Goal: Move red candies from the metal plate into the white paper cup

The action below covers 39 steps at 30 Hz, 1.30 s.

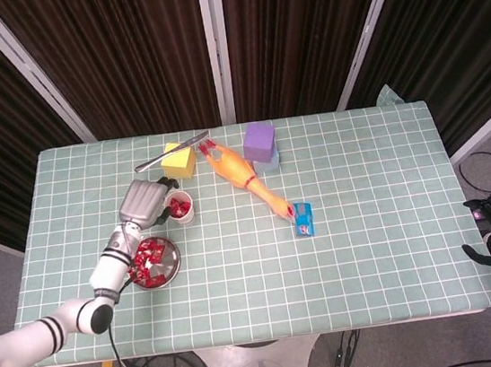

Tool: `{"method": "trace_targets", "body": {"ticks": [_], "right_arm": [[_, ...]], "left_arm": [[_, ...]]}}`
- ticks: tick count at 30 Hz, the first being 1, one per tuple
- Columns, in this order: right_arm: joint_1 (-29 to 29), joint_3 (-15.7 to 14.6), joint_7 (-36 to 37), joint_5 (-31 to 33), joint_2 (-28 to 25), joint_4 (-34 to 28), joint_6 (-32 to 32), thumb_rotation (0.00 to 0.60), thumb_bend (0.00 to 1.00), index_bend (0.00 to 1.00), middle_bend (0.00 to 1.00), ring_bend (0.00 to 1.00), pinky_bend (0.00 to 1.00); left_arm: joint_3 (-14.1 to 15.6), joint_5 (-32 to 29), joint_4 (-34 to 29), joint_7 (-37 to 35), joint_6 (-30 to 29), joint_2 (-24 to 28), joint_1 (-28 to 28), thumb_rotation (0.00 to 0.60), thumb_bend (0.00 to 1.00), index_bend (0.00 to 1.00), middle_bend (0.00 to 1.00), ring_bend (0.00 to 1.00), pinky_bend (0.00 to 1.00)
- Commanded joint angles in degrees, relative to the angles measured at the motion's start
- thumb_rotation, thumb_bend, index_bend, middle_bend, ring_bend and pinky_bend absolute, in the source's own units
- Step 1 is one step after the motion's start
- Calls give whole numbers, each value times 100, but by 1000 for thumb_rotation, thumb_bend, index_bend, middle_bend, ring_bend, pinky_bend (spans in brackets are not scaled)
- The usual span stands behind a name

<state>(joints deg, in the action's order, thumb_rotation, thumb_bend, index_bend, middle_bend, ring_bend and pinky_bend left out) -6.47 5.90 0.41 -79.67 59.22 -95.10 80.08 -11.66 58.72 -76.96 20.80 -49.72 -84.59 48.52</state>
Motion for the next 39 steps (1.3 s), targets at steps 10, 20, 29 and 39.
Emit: {"method": "trace_targets", "body": {"ticks": [10,20,29,39], "right_arm": [[-59,-8,-69,-107,31,-60,-15,600,101,261,303,278,598],[-43,-12,-147,-105,5,-139,25,600,101,262,303,278,598],[-58,-10,-177,-106,-1,-159,15,600,101,261,303,278,598],[-63,-11,-202,-85,-10,-179,3,600,101,261,303,278,598]], "left_arm": [[994,1277,-548,-655,-812,441,-1081,600,313,396,442,903,1000],[1167,1063,-47,-112,-503,120,-1176,600,314,396,442,903,1000],[1206,906,224,247,-316,-149,-1201,600,318,404,449,903,1000],[1184,952,713,236,-268,-488,-1257,600,326,473,502,909,1000]]}}
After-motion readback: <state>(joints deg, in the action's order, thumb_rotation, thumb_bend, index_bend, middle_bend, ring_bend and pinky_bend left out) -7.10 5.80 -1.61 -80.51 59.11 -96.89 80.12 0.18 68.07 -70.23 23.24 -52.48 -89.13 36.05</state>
